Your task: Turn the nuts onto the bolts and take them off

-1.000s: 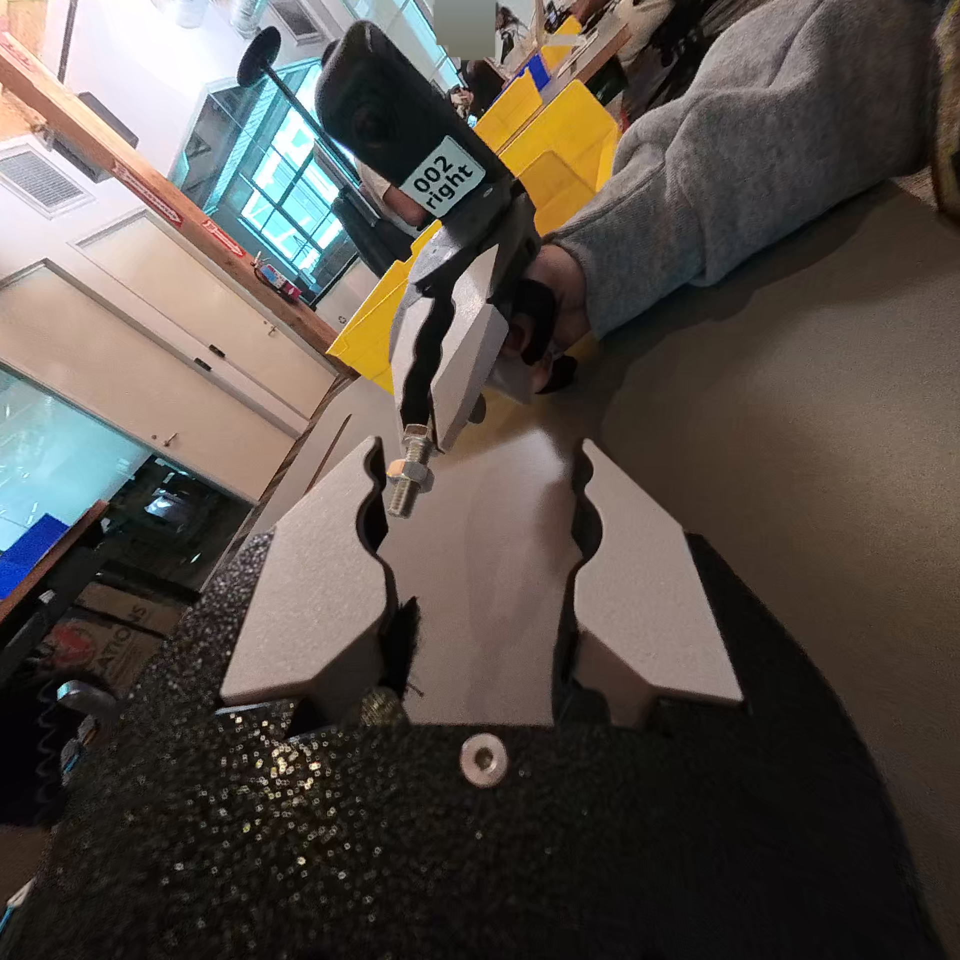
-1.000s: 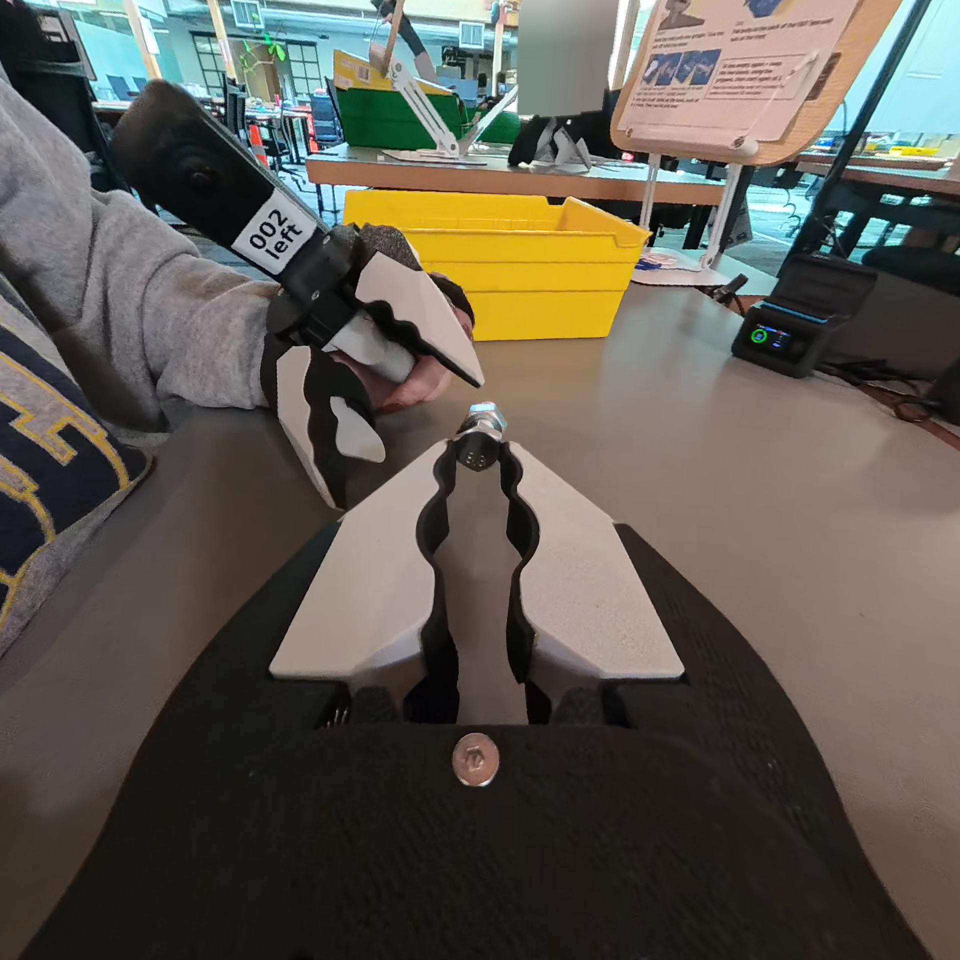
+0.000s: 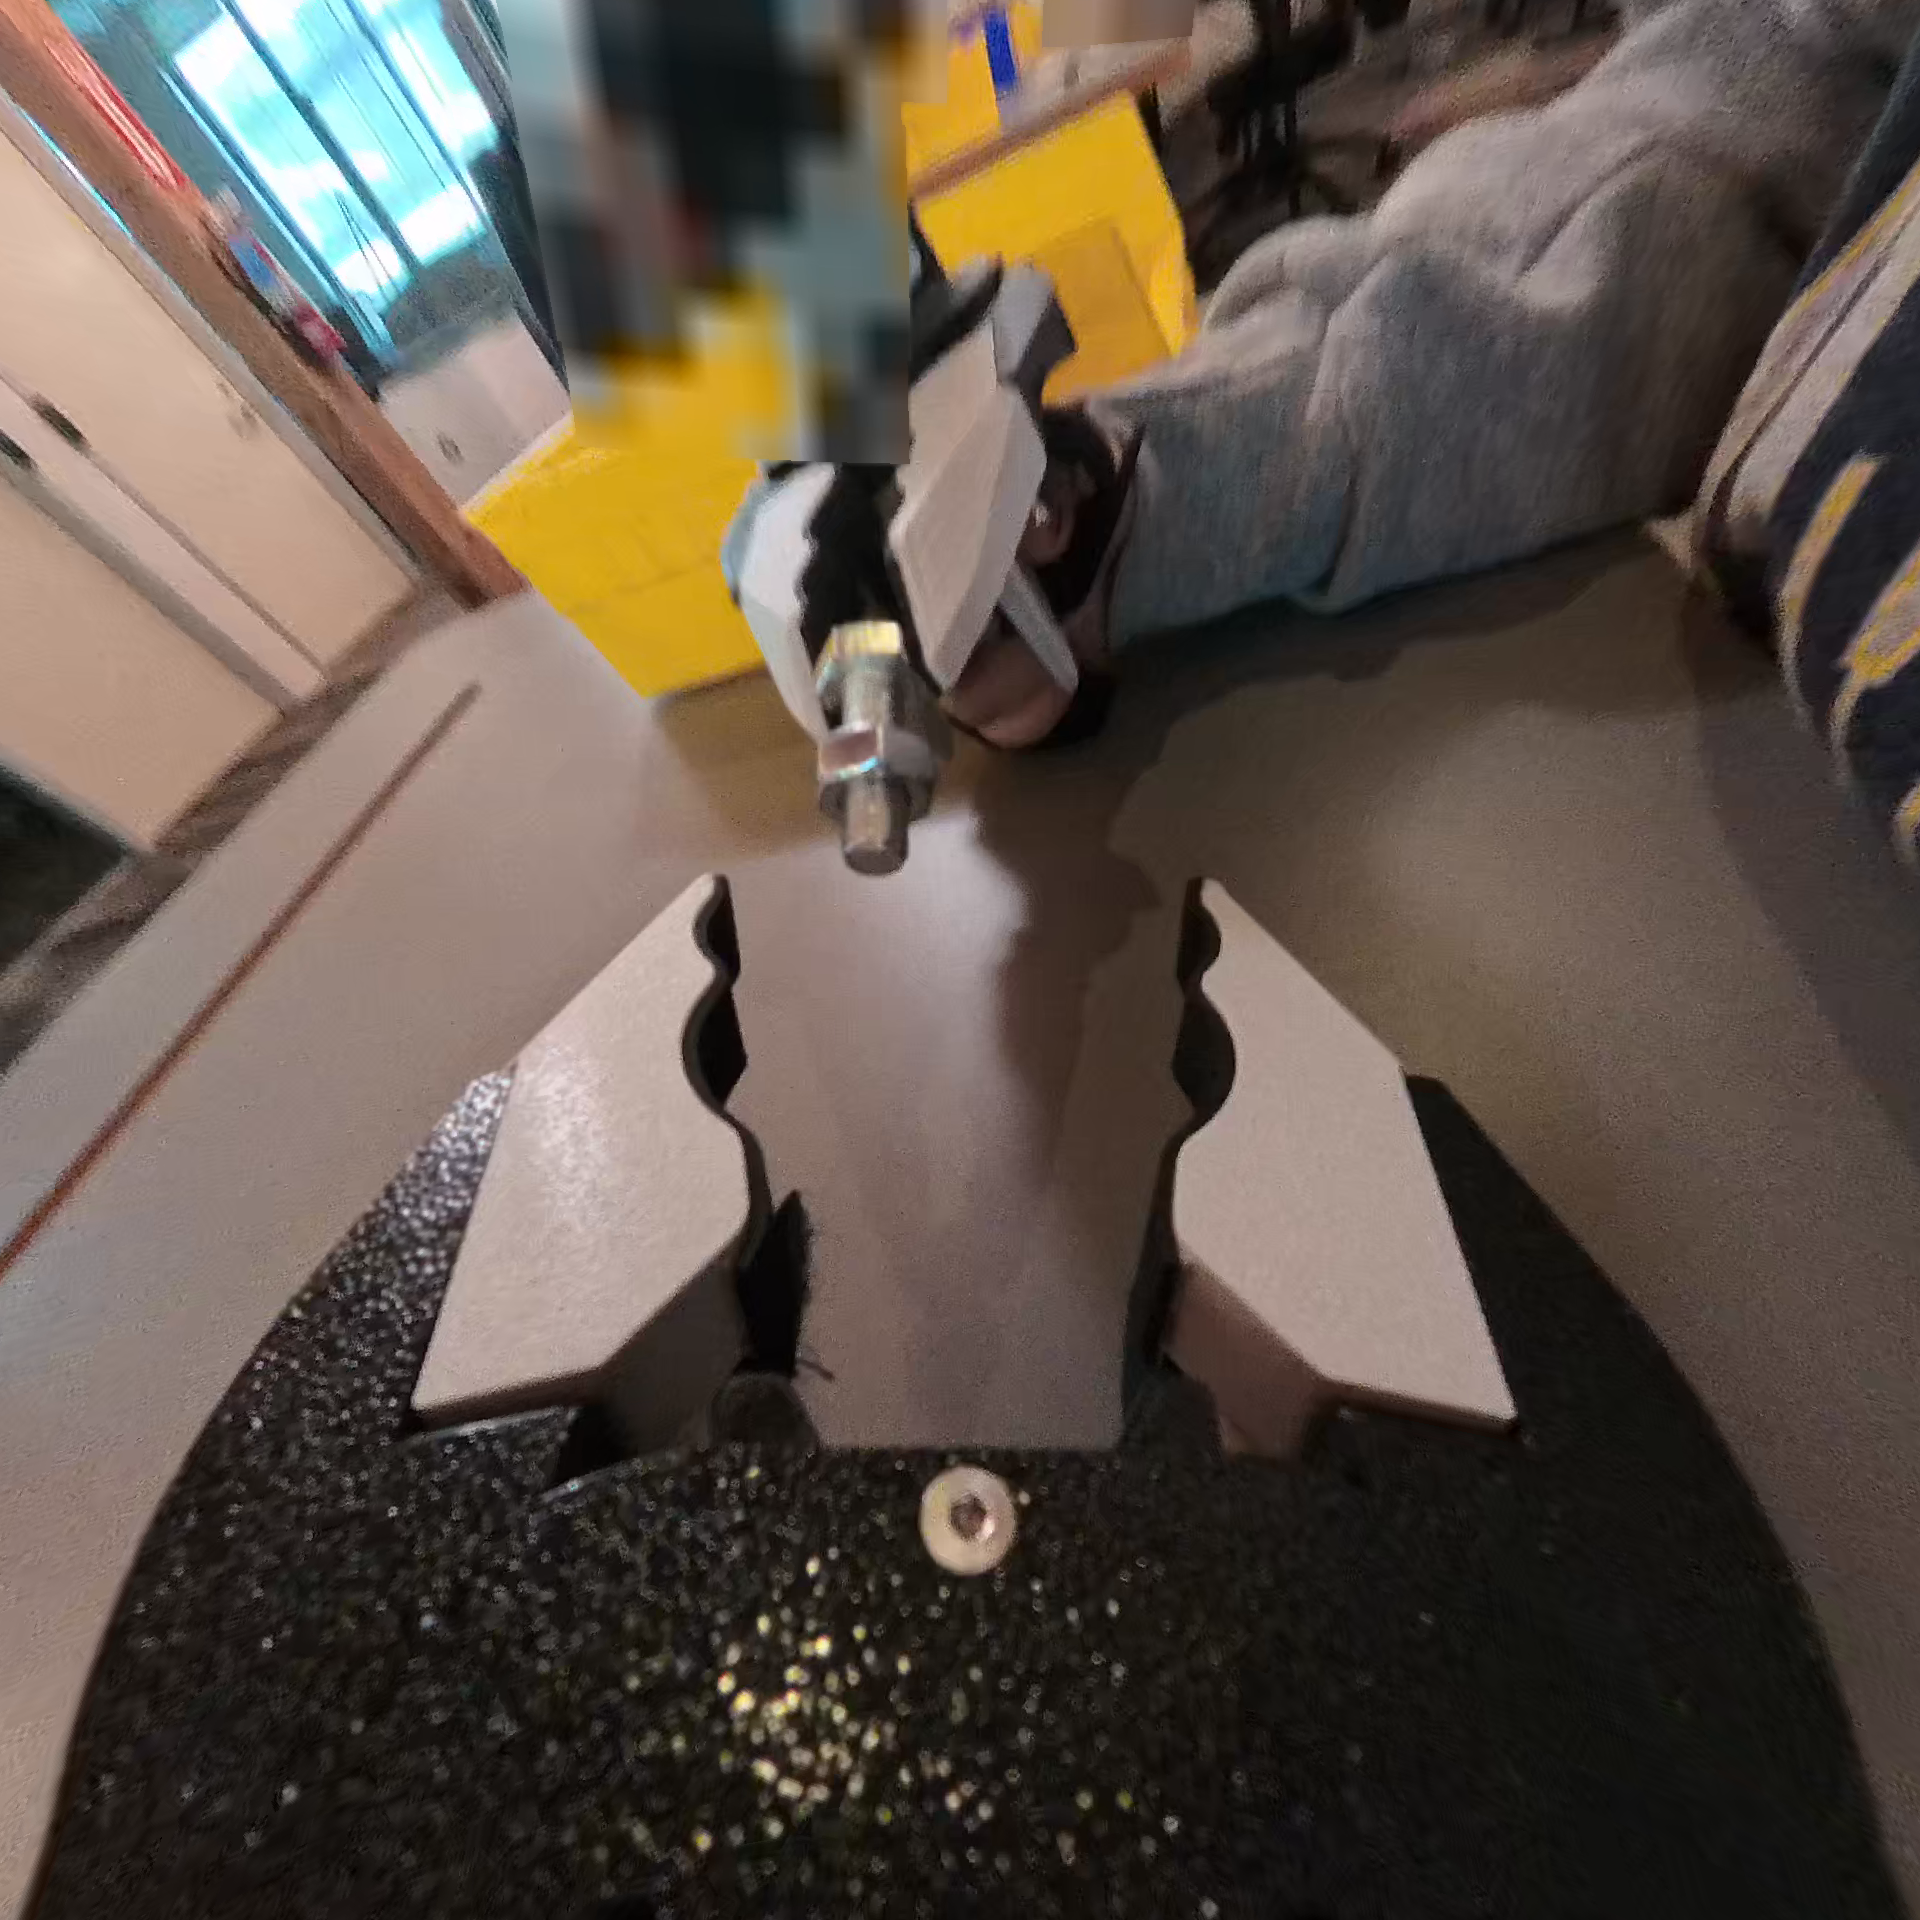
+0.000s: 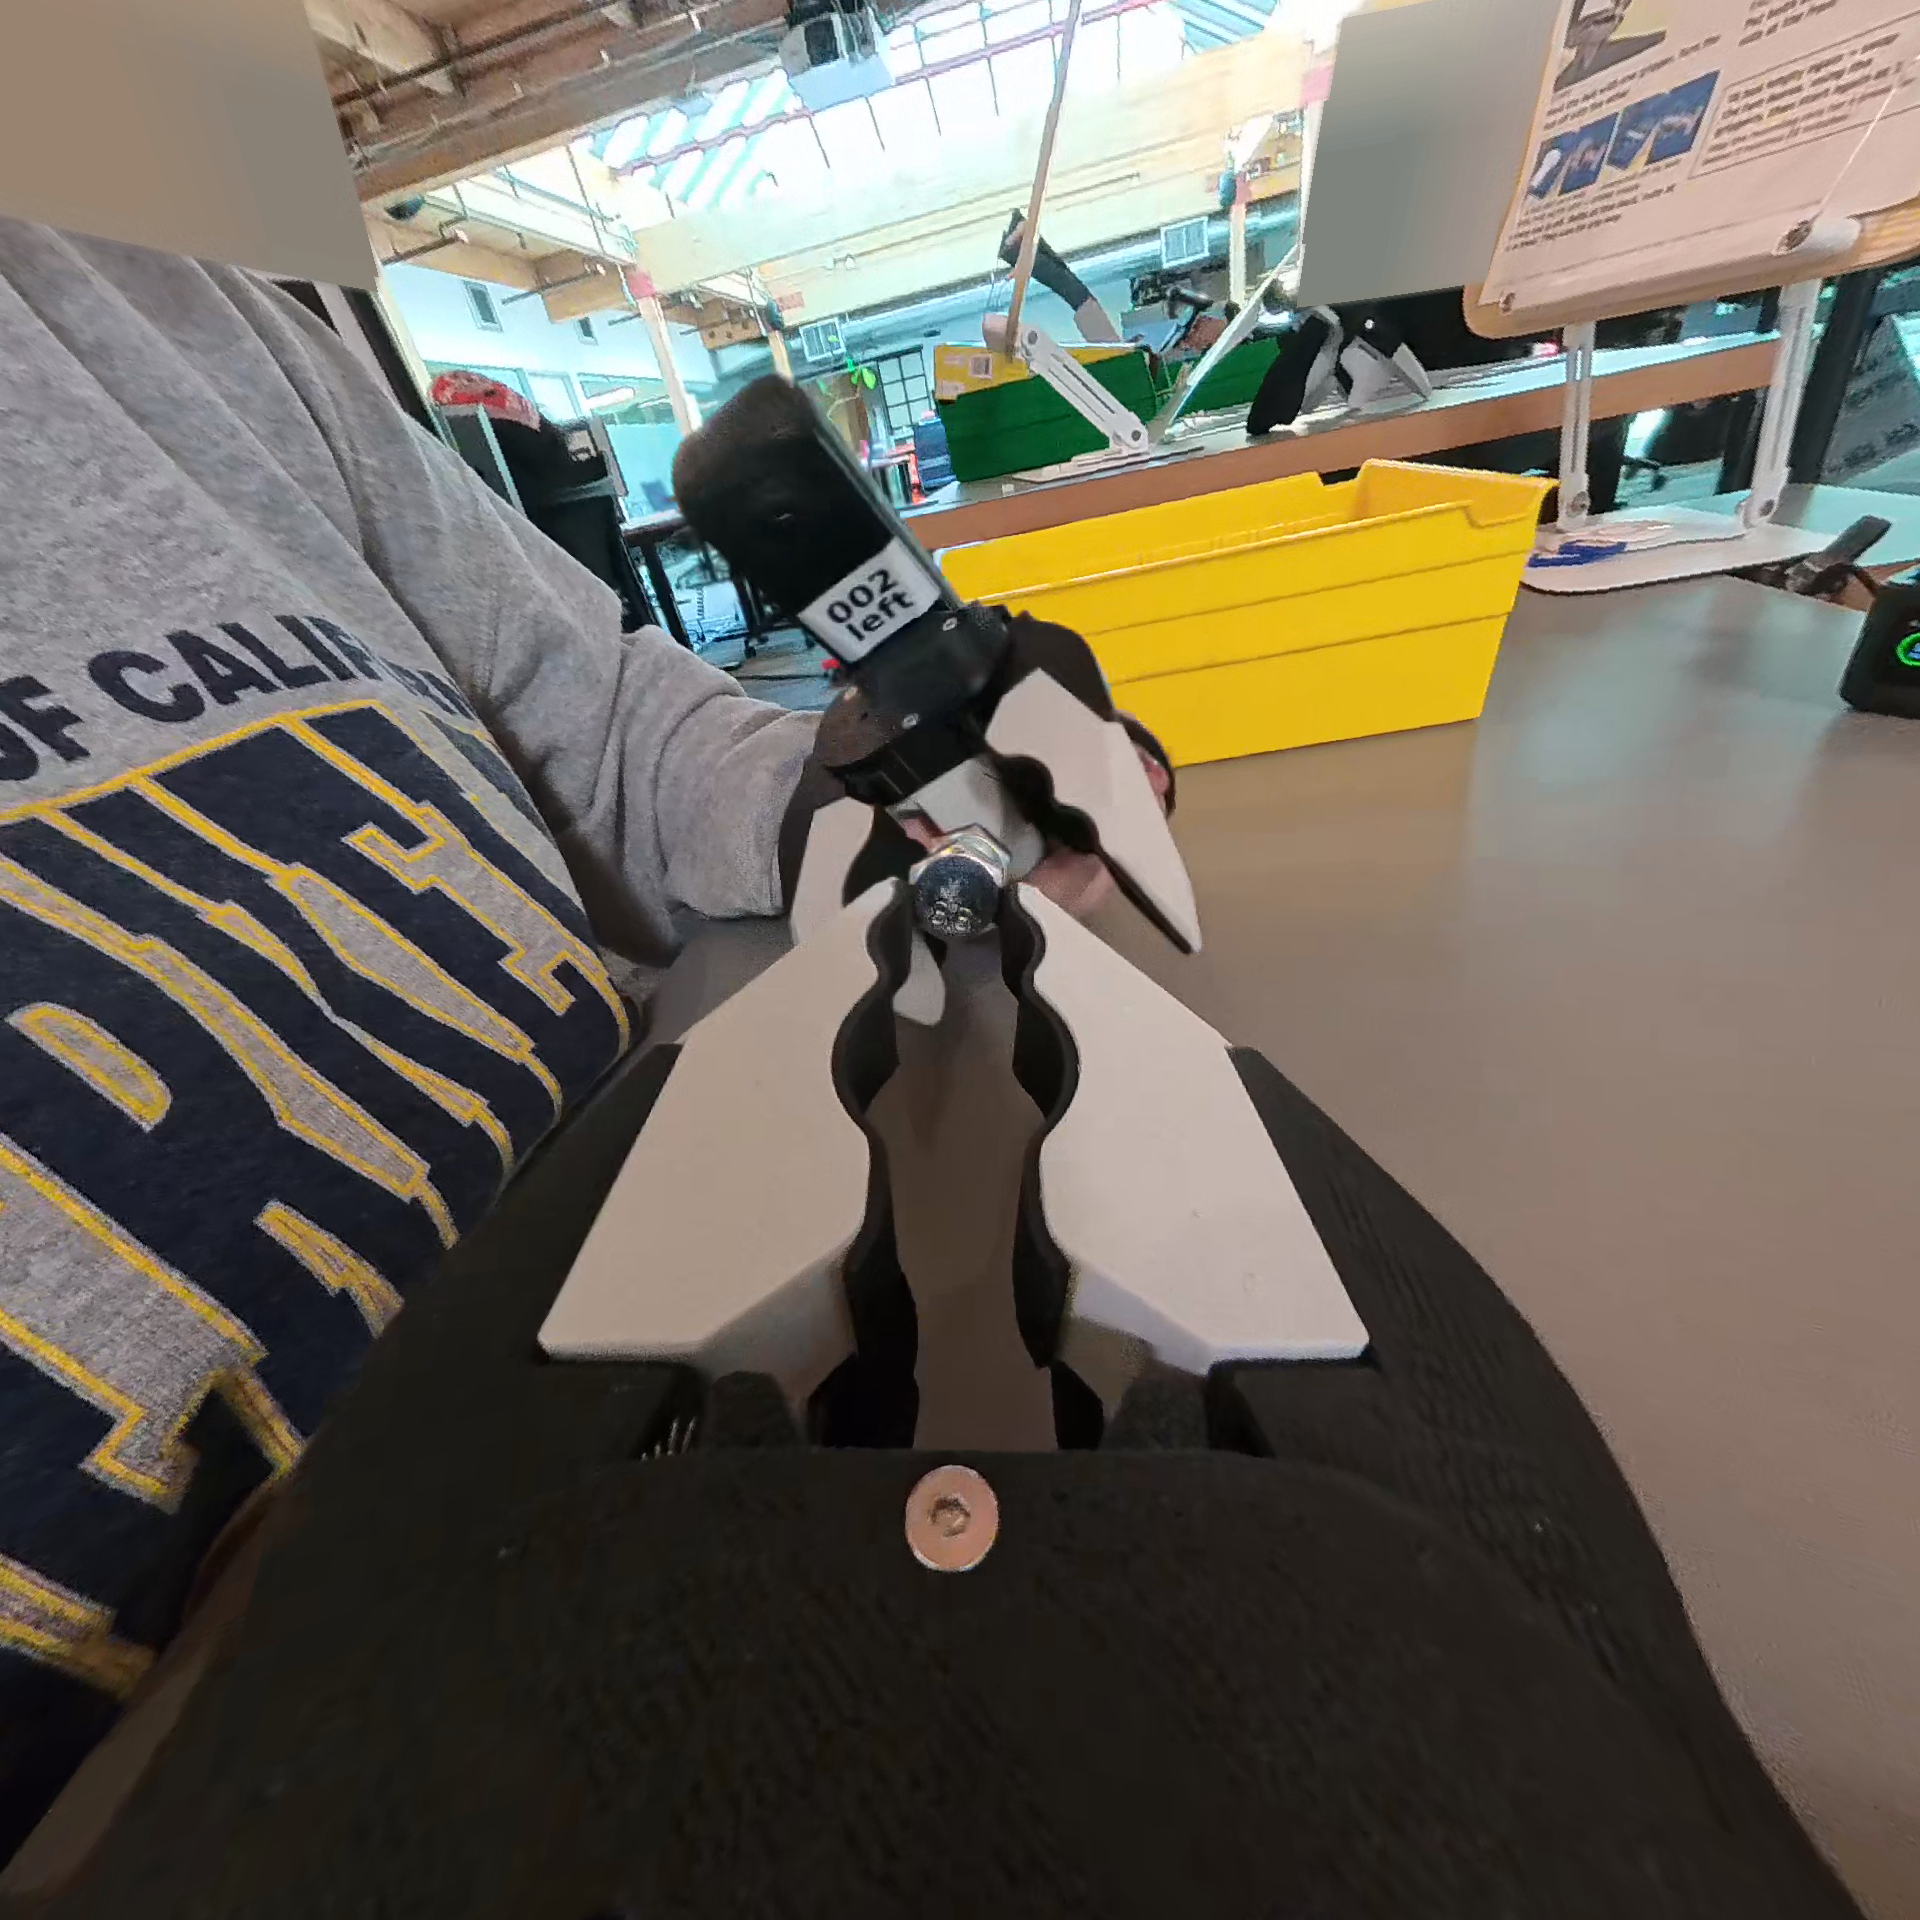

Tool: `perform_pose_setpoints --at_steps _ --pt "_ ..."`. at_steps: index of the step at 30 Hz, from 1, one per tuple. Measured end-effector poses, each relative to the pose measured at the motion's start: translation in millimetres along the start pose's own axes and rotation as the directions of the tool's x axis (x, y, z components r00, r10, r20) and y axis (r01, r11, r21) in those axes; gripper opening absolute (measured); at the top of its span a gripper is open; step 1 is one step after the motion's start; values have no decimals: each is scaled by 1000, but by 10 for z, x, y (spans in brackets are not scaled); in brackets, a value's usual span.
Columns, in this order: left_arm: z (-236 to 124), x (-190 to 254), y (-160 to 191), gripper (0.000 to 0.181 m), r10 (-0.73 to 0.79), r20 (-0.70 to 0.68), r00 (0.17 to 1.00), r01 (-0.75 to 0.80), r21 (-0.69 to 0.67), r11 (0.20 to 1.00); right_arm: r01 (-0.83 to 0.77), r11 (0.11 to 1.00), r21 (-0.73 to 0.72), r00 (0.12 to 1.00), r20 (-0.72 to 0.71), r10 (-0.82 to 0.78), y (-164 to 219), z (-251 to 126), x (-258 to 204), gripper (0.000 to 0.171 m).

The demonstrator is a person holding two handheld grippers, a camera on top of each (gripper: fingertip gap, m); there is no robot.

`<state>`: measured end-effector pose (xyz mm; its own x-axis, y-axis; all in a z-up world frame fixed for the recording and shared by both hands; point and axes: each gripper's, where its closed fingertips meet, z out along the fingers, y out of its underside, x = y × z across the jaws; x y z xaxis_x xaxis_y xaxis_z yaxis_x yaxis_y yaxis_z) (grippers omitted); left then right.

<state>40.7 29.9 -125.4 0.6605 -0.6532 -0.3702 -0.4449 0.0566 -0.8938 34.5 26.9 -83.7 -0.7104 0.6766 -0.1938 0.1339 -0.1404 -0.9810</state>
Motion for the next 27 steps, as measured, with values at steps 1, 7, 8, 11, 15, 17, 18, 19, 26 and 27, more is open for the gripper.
perform_pose_setpoints --at_steps 1,7,8,11,15,17,18,19,26,27 --pt "-62 3 -120 82 33 17 999 -34 73 997 -4 1000 3 1000 1 4 -3 -3 3 15" --pt "-121 207 -311 72 185 26 982 -186 171 968 -21 1000 16 1000 -3 21 -18 -23 20 15" --pt "-114 150 -268 60 122 20 992 -124 149 981 -24 1000 13 1000 -8 24 -14 -29 31 15" --pt "-14 16 -46 81 -66 -19 998 67 16 998 -26 999 35 1000 11 25 -42 -21 3 15" --pt "-147 91 -320 76 135 64 989 -144 168 975 -32 999 41 999 12 31 -50 -33 9 15" --pt "-132 174 -343 75 198 58 978 -206 174 963 -28 999 42 1000 10 28 -52 -33 9 15" --pt "-95 182 -300 75 197 47 979 -202 148 968 -27 999 43 1000 9 26 -53 -34 8 15" --pt "-51 137 -232 74 173 55 983 -178 106 978 -24 999 47 1000 10 24 -58 -34 6 15" --pt "-169 -45 -366 71 135 171 976 -164 168 972 23 998 60 999 -31 -21 -94 -36 30 15" --pt "-206 -23 -406 69 158 182 971 -191 184 964 29 998 64 999 -37 -27 -106 -41 34 15"
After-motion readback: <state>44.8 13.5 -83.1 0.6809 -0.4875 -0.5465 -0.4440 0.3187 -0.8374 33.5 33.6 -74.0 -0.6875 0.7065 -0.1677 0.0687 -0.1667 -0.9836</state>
